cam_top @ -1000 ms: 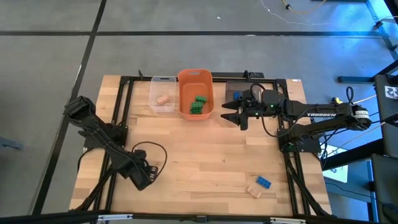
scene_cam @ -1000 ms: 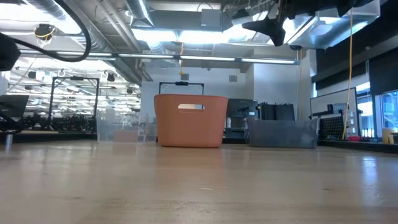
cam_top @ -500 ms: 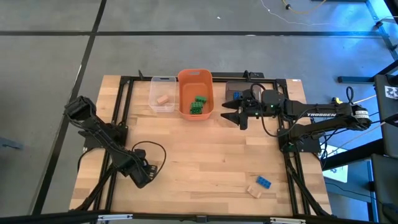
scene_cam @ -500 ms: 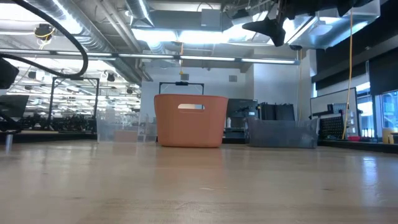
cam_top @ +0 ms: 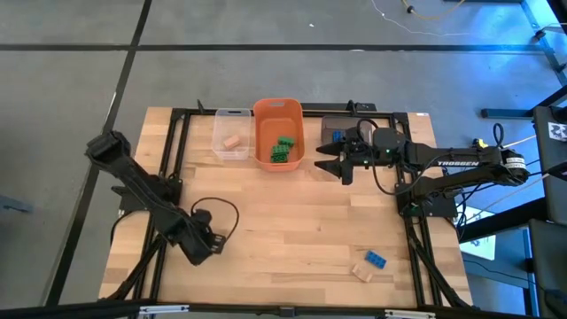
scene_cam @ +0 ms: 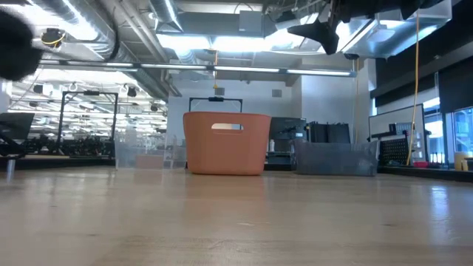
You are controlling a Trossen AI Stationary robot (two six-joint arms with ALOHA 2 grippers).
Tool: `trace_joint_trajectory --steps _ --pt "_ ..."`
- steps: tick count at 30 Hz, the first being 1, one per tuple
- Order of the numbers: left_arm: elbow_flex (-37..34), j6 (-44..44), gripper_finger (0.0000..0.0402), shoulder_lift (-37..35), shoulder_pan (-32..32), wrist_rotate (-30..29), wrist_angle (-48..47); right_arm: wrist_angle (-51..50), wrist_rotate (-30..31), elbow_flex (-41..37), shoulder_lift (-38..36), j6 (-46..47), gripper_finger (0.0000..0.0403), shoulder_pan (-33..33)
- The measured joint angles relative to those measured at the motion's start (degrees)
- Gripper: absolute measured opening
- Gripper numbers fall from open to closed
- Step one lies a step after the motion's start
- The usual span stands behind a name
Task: Sort & place blocks by color
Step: Put the left blue game piece into the black bin
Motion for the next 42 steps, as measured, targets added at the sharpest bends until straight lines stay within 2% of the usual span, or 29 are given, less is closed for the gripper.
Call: trace_joint_trajectory --steps 3,9,13,16,21,24,28,33,37,39,42 --pt "0.0 4.9 0.0125 -7.1 0.3 -7.6 0.2 0.1 -0.2 0.0 0.0 0.1 0.0341 0.0" --pt "0.1 20.3 0.0125 -22.4 1.2 -27.9 1.2 2.4 -0.6 0.0 0.0 -0.2 0.0341 0.0" --pt "0.1 32.8 0.0125 -30.7 5.0 -34.7 1.3 4.2 -0.6 0.0 0.0 -1.7 0.0341 0.0" --pt "0.1 45.1 0.0125 -35.4 9.7 -36.5 3.0 6.0 -0.6 0.0 0.0 -3.3 0.0341 0.0" --pt "0.1 67.9 0.0125 -40.5 21.4 -29.9 12.0 7.1 -0.6 0.0 0.0 -3.3 0.0341 0.0" --pt "0.1 80.2 0.0125 -41.7 29.3 -22.1 16.4 7.2 -0.6 0.0 0.0 -3.3 0.0341 0.0" --pt "0.2 90.6 0.0125 -42.0 40.9 -11.8 18.5 7.2 -0.7 0.0 0.0 -3.3 0.0341 0.0" --pt "0.2 98.1 0.0125 -40.3 54.5 3.9 23.8 7.2 -0.7 0.0 0.0 -3.1 0.0341 0.0" --pt "0.2 98.8 0.0125 -37.3 62.5 15.7 32.4 7.7 -0.6 0.0 0.0 -3.3 0.0341 0.0" --pt "0.2 98.9 0.0125 -35.3 64.7 19.6 35.9 7.7 -0.6 0.0 0.0 -4.7 0.0341 0.0" --pt "0.2 98.8 0.0125 -31.3 65.5 21.0 40.5 9.4 1.6 0.0 0.3 -6.2 0.0341 0.0"
